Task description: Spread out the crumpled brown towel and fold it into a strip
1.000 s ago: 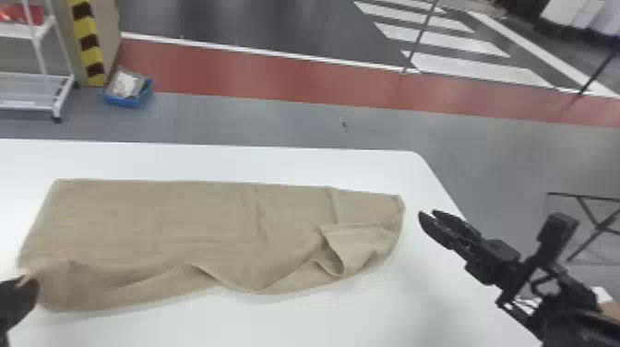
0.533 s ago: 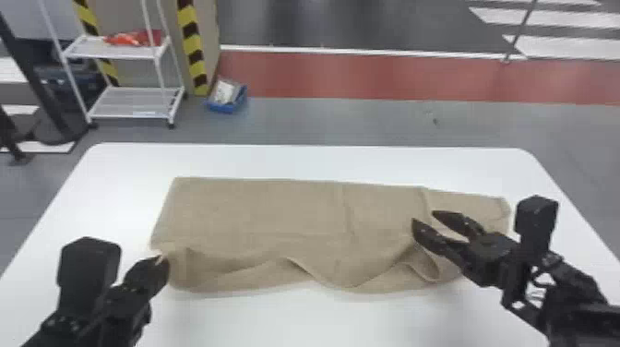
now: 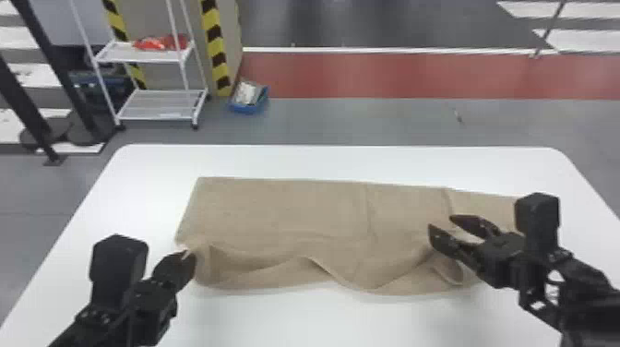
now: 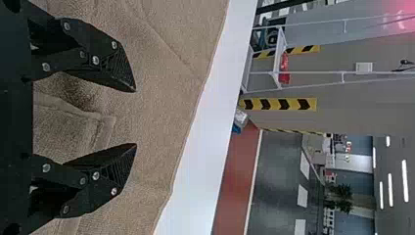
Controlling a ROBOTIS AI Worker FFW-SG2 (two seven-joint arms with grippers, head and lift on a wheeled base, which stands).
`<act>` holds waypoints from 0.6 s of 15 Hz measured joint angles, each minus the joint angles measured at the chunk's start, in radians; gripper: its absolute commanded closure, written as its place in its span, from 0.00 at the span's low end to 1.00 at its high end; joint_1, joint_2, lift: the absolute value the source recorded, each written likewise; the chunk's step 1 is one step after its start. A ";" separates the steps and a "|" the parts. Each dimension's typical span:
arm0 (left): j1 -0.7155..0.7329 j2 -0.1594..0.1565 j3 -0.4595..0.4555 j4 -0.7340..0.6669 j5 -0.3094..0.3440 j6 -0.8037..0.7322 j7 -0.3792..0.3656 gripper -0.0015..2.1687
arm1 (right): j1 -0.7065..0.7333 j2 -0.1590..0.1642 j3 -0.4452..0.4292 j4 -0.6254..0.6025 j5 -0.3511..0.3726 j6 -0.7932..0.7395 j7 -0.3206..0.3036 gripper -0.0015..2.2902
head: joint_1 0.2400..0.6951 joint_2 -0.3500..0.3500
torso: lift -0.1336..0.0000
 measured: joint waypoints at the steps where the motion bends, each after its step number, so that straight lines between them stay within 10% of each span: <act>1: 0.001 0.000 0.000 0.001 0.000 -0.002 -0.001 0.63 | -0.008 -0.001 0.003 0.009 0.012 0.003 0.001 0.26 | 1.00 0.49 | 0.07; 9: 0.017 0.000 0.001 -0.004 0.000 -0.014 0.000 0.63 | -0.056 -0.008 0.011 0.081 0.038 0.071 0.013 0.37 | 1.00 0.48 | 0.07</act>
